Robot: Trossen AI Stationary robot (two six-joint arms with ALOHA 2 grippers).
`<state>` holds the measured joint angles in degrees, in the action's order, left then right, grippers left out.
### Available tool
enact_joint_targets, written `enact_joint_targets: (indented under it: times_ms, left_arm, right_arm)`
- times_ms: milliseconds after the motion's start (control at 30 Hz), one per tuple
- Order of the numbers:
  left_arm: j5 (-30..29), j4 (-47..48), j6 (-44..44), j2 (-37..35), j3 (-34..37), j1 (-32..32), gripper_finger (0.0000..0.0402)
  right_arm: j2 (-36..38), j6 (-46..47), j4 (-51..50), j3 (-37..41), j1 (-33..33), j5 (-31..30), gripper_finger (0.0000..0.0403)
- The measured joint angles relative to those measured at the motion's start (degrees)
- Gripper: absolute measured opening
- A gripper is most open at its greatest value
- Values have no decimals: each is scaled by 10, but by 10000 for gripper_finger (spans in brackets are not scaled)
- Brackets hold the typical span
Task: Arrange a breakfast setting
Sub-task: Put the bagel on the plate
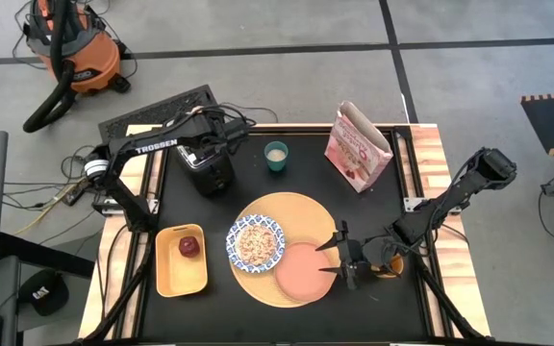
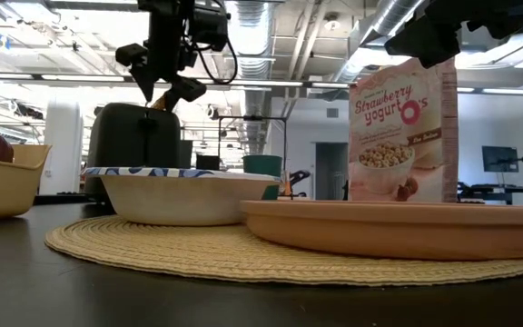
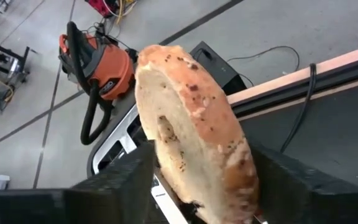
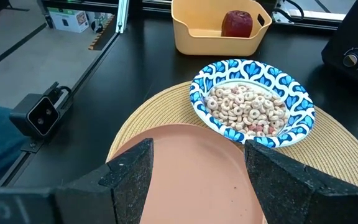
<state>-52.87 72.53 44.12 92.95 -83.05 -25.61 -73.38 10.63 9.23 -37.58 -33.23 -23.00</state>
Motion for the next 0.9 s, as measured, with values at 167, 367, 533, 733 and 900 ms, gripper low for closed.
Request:
enact_joint_targets:
  times_ms: [167,367,533,733,900]
  left_arm:
    - [1,0,-2,0,0,0,131]
    - [-7,2,-17,0,0,11,43]
    - [-15,18,-29,0,-8,20,42]
    - [-21,60,-34,0,-54,36,69]
    - [-8,81,-48,0,-108,68,66]
  right_arm:
    - [0,0,0,0,0,0,279]
    - [0,0,3,0,0,0,279]
    - [0,0,3,0,0,0,279]
    - [0,0,3,0,0,0,279]
    - [0,0,3,0,0,0,279]
